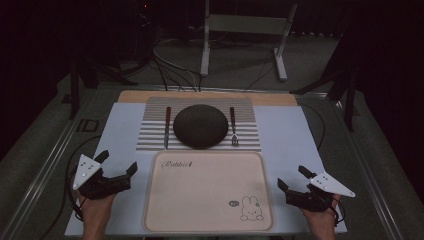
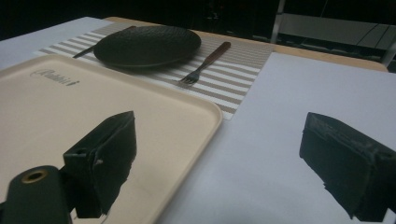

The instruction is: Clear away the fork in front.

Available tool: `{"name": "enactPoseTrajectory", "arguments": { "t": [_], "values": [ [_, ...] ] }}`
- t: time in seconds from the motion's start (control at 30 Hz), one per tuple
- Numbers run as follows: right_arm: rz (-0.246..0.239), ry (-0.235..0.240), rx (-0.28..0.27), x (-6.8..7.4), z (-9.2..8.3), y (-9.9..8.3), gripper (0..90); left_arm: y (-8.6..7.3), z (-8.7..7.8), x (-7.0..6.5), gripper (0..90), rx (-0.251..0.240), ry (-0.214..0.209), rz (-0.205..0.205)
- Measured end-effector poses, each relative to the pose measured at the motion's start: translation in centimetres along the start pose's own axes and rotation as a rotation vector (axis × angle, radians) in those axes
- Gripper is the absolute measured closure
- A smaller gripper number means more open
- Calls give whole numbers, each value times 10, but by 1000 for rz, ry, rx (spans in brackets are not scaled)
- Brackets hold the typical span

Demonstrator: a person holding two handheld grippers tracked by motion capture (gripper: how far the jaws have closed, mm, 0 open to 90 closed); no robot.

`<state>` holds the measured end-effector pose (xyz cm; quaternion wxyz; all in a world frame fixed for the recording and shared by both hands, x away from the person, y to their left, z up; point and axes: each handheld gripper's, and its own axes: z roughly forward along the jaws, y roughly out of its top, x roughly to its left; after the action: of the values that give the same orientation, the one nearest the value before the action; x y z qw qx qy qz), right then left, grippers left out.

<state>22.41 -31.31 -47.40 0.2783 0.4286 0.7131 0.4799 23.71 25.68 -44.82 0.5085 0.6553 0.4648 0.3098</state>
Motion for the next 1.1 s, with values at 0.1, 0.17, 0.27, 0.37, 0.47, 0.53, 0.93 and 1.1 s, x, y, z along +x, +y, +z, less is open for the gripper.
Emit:
{"name": "enactPoseTrajectory", "arguments": {
  "t": [0.1, 0.17, 0.27, 0.37, 0.47, 0.53, 0.93, 1.1],
  "values": [
    [2, -4, -1, -1, 0, -1, 112, -1, 2, -1, 0, -3, -1, -1],
    [4, -9, -3, -2, -1, -1, 111, -1, 2, -1, 0, -5, 1, 6],
    [15, -16, -4, -4, 0, -1, 111, -1, 3, -3, 0, -6, 9, 18],
    [23, -16, -3, -4, 0, 0, 111, -2, 4, -4, 0, -5, 12, 22],
    [17, -24, -6, -2, 0, 0, 110, -2, 5, -5, 0, -5, 18, 25],
    [25, -16, 4, -3, 0, 1, 109, -4, 8, -6, 0, 1, 25, 32],
    [9, -48, -4, 4, 0, 13, 110, -7, 13, -10, 0, 8, 40, 34],
    [-4, -43, -4, 9, 2, 24, 110, -8, 12, -7, 0, 4, 53, 21]
  ]
}}
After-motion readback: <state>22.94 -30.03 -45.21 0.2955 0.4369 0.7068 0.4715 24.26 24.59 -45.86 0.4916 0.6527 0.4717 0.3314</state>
